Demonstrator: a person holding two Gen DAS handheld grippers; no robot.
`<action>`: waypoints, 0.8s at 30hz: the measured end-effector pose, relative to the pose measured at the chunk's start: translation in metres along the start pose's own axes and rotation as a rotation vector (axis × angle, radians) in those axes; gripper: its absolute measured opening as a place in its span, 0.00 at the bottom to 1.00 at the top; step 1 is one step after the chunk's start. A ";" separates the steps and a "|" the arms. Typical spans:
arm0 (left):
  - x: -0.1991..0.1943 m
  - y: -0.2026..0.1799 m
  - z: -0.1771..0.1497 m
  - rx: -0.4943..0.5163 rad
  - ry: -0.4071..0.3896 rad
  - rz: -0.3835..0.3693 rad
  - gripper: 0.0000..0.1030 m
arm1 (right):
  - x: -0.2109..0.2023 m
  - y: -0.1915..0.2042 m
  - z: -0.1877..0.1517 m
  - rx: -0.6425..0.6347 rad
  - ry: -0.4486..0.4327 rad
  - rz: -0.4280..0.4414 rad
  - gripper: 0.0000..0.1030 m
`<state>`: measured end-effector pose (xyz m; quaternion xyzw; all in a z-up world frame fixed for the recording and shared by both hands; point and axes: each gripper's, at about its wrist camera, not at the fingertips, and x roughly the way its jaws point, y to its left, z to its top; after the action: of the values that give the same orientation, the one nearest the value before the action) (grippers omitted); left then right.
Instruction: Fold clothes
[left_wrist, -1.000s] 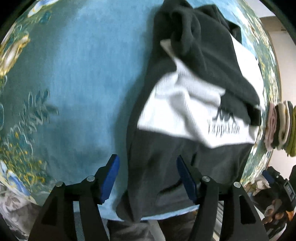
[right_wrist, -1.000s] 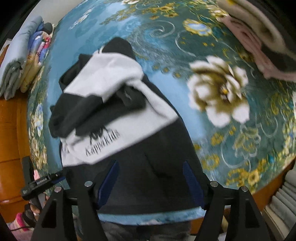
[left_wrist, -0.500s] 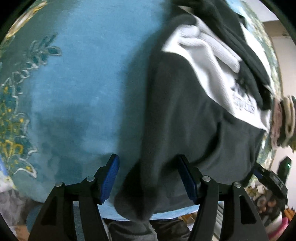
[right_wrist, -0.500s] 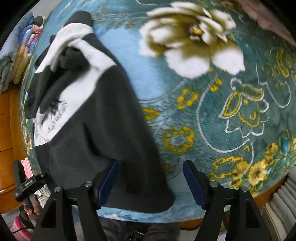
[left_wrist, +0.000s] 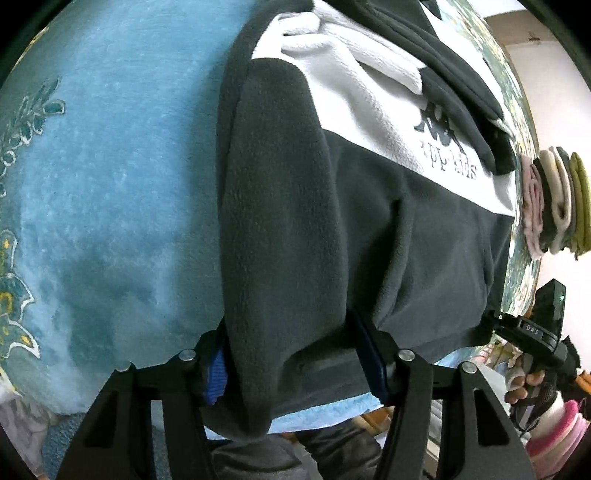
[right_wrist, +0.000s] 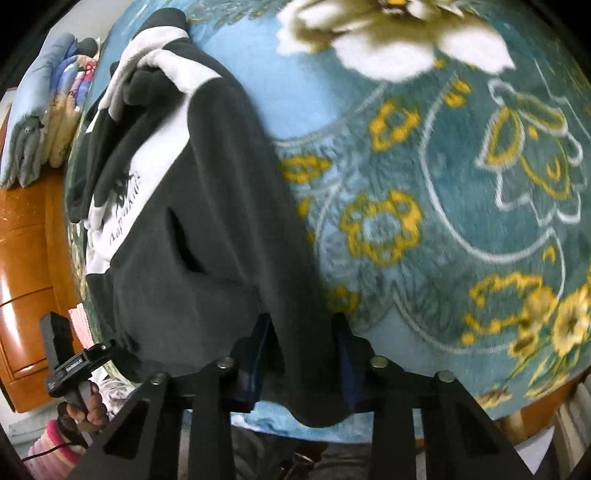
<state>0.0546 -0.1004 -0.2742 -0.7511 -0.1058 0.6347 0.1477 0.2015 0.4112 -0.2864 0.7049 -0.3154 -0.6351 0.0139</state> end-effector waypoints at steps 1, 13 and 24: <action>-0.001 -0.002 0.001 0.030 0.003 0.023 0.41 | -0.001 0.001 -0.001 -0.008 0.008 -0.003 0.22; -0.079 0.032 0.009 -0.052 -0.057 -0.200 0.11 | -0.077 0.028 0.000 -0.054 -0.004 0.224 0.09; -0.067 -0.042 0.118 -0.198 -0.132 -0.368 0.11 | -0.131 0.106 0.094 0.102 -0.165 0.459 0.09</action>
<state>-0.0725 -0.0741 -0.2149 -0.6869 -0.3123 0.6313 0.1793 0.0720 0.4221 -0.1440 0.5603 -0.4991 -0.6540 0.0963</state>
